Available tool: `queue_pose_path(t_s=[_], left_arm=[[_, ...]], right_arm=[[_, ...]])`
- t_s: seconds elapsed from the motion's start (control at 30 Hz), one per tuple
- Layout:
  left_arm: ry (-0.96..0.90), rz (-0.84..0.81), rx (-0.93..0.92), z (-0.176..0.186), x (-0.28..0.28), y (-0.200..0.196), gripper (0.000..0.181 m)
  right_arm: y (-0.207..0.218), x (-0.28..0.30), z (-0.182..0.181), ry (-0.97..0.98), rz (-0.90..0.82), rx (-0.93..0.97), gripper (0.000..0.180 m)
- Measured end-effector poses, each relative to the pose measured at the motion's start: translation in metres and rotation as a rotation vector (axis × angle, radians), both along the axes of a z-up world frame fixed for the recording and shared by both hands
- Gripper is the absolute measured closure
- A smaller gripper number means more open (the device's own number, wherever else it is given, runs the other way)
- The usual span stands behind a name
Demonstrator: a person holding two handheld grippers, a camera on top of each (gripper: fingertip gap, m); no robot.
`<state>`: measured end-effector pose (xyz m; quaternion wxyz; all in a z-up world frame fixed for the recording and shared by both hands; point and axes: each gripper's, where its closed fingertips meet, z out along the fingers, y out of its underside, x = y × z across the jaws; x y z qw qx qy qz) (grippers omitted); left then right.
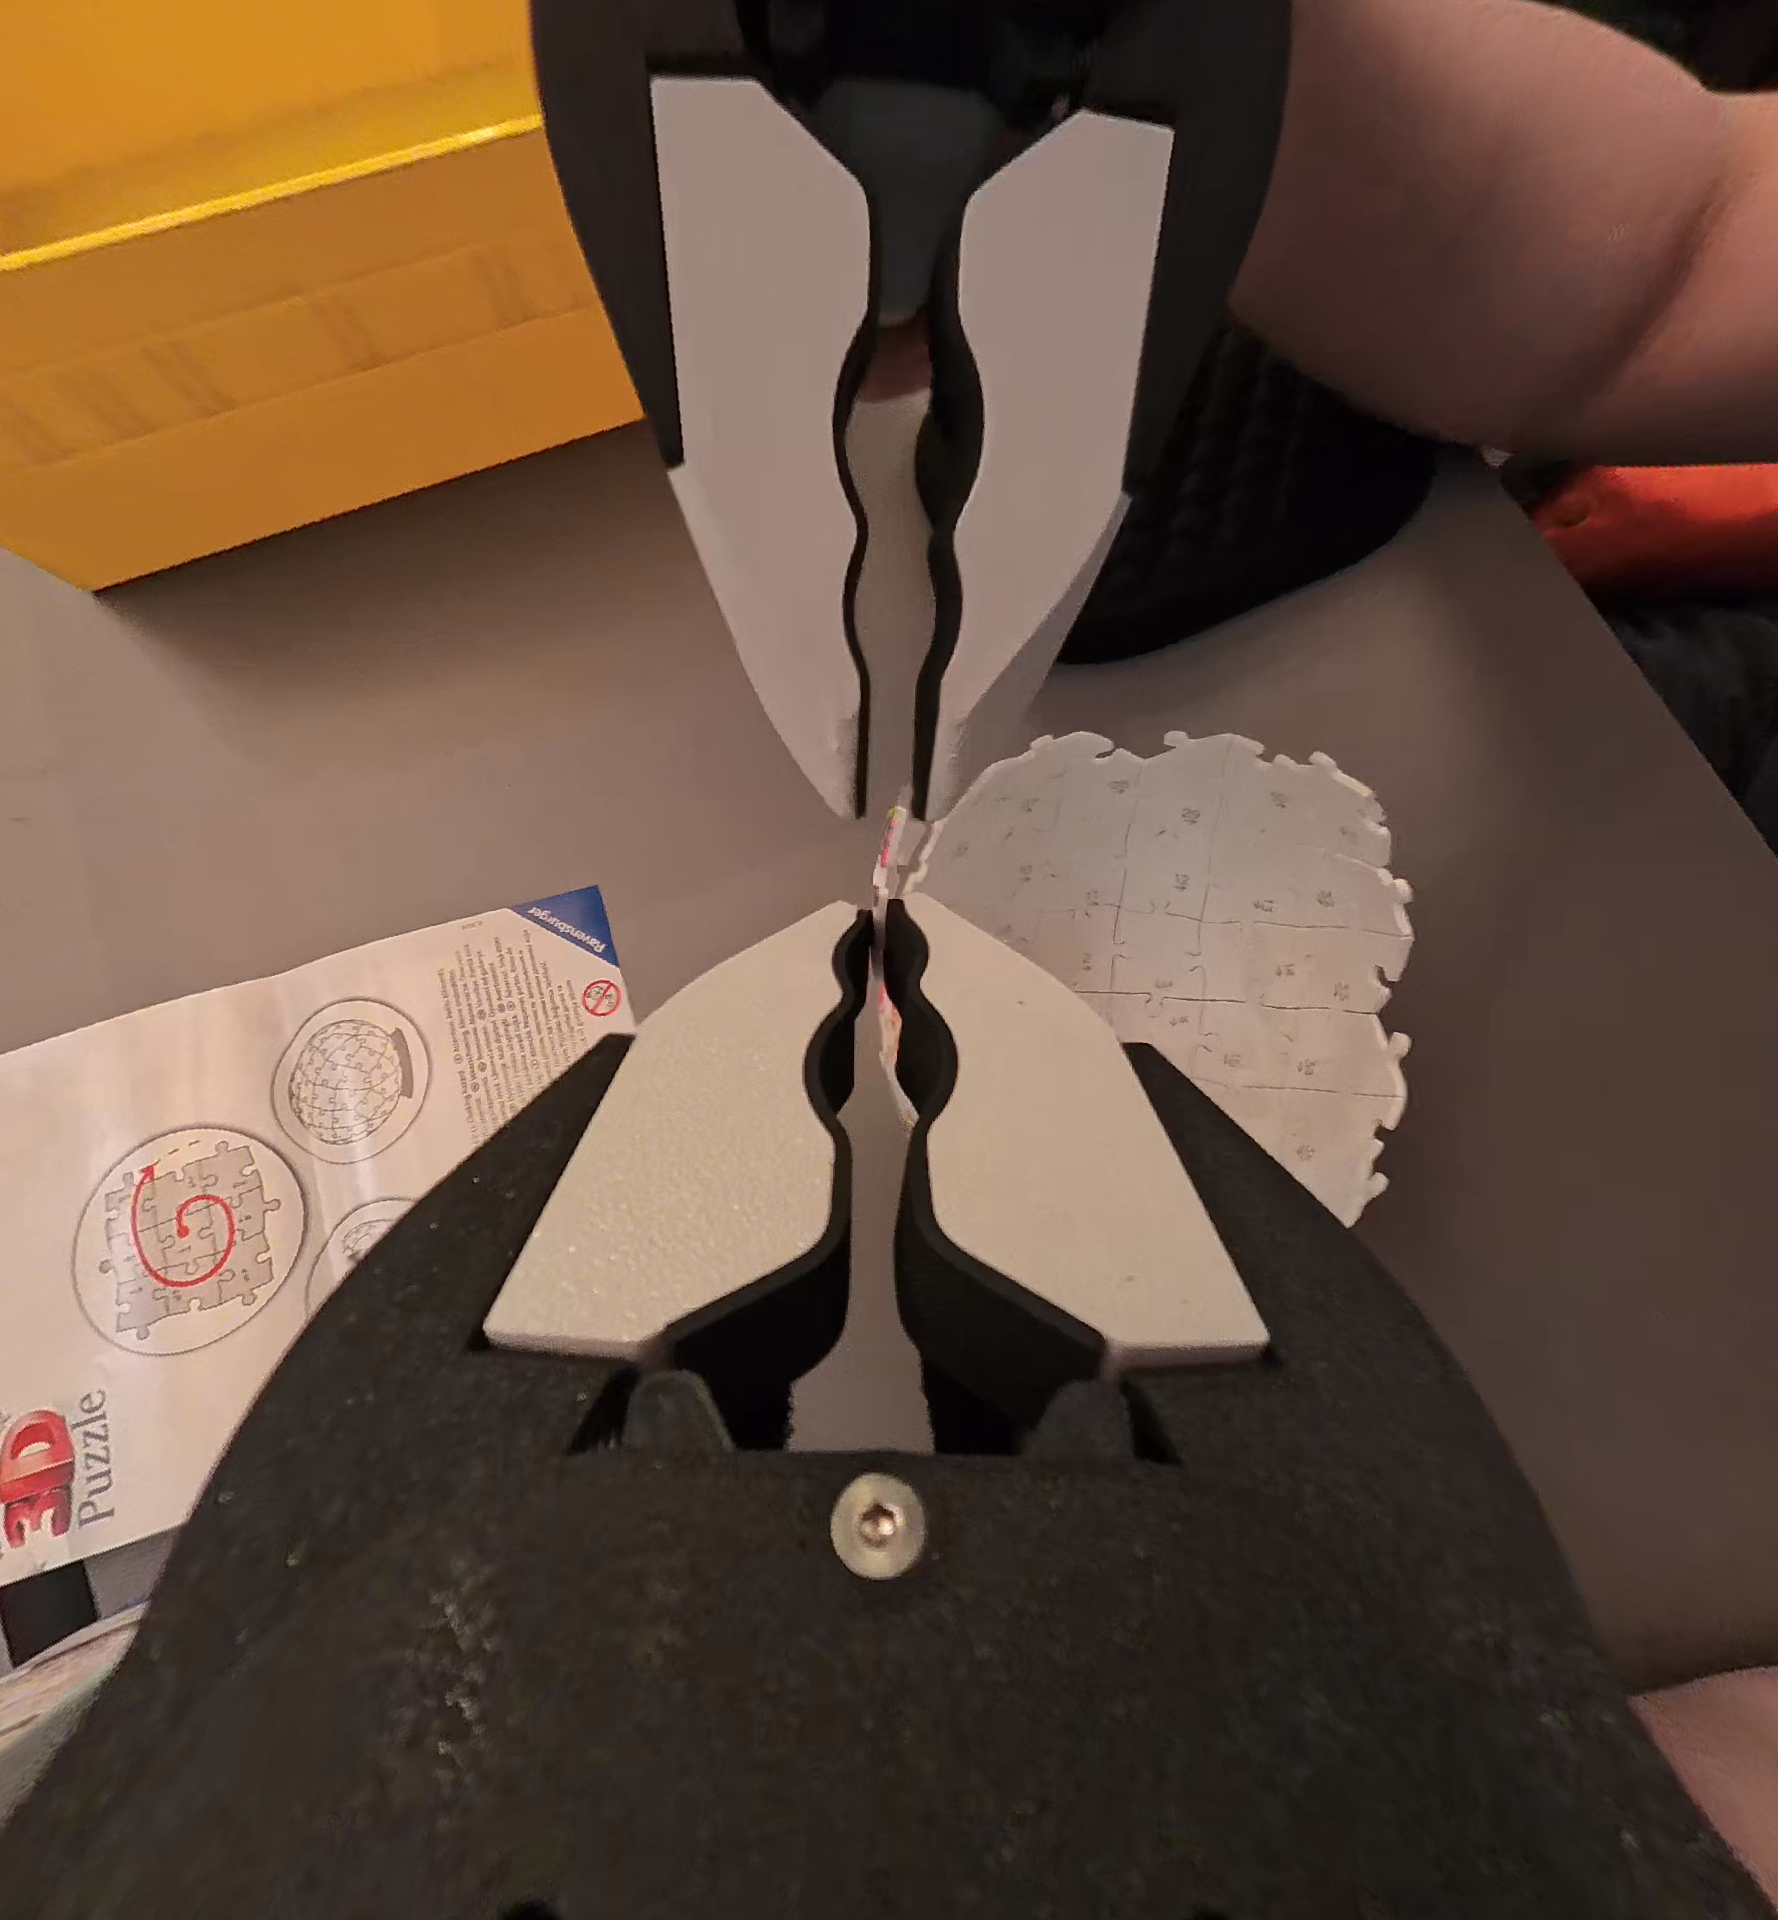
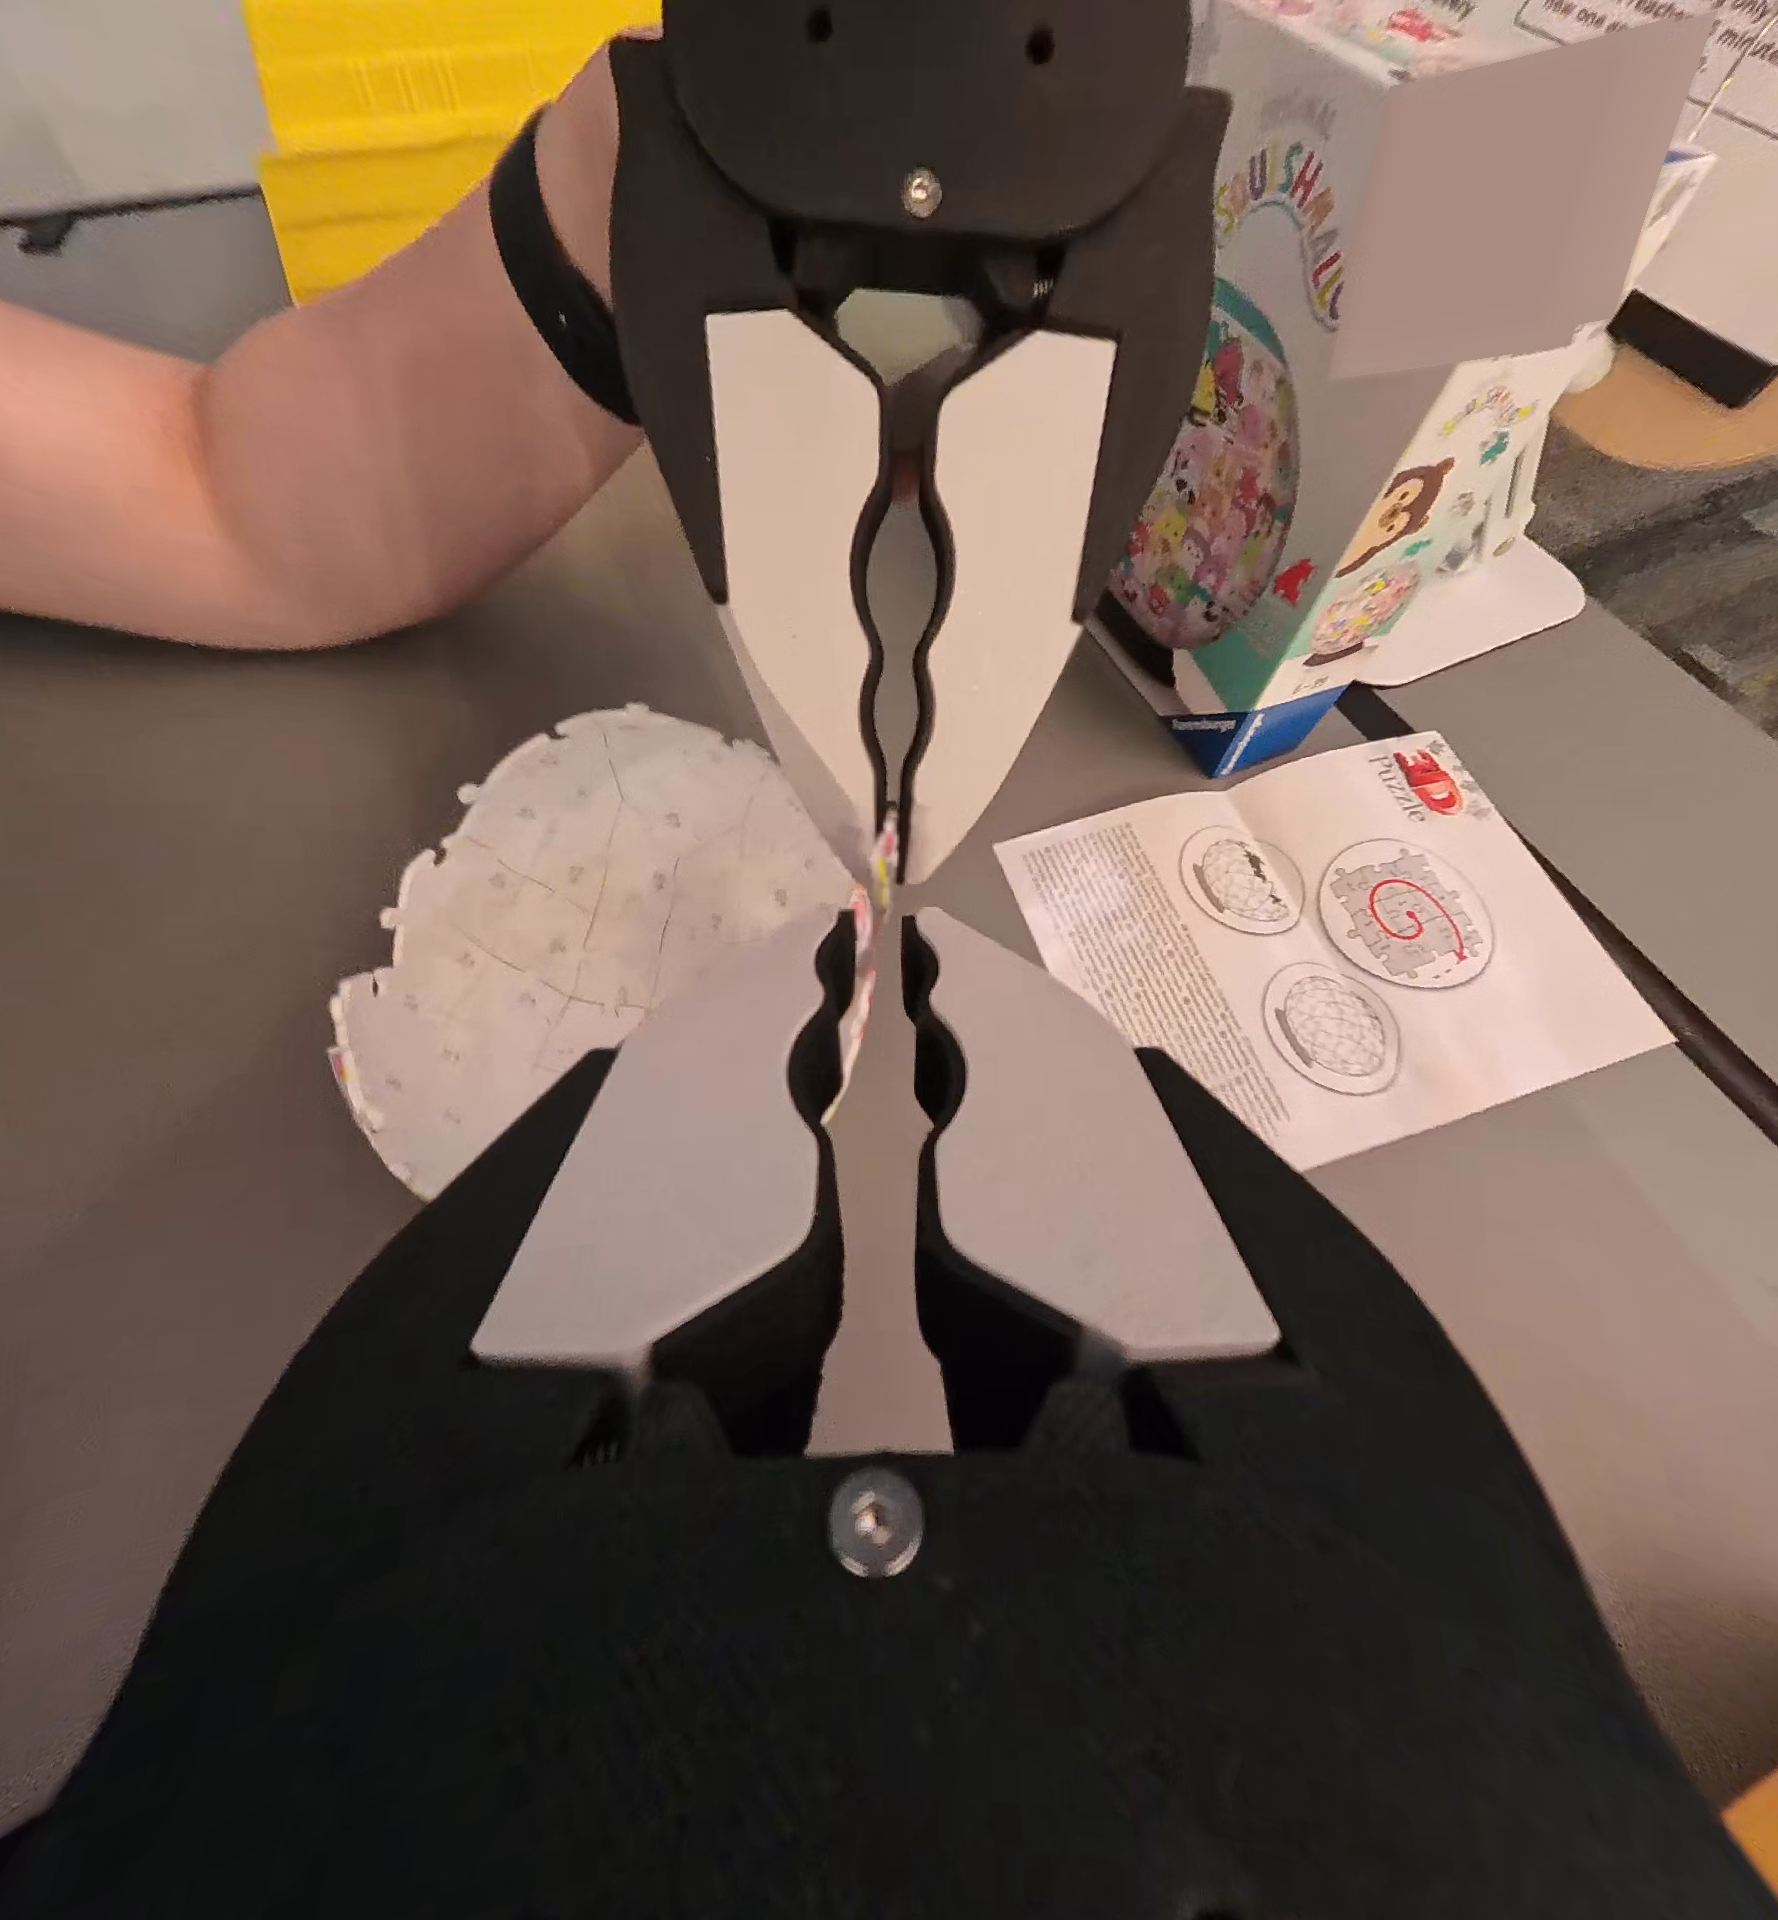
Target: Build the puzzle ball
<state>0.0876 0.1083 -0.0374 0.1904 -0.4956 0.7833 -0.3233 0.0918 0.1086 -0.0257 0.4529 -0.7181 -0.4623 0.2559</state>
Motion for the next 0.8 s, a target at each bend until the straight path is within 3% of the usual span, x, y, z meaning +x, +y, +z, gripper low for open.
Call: queue_pose_path(t_s=[0.3,0.43,0.6,0.8], left_arm=[[0.028,-0.017,0.001,-0.004,0.002,-0.008,0.178],[0.006,0.026,0.012,0.003,0.004,-0.006,0.157],[-0.031,0.042,-0.059,0.018,0.000,-0.007,0.154],[0.037,0.057,-0.050,0.002,0.000,-0.002,0.152]], right_arm=[[-0.007,0.002,-0.008,-0.012,-0.019,-0.023,0.177],[-0.012,0.002,-0.016,0.009,-0.014,-0.071,0.177],[-0.013,0.000,-0.025,-0.020,-0.006,-0.101,0.177],[-0.010,-0.007,-0.032,-0.051,0.004,-0.104,0.177]])
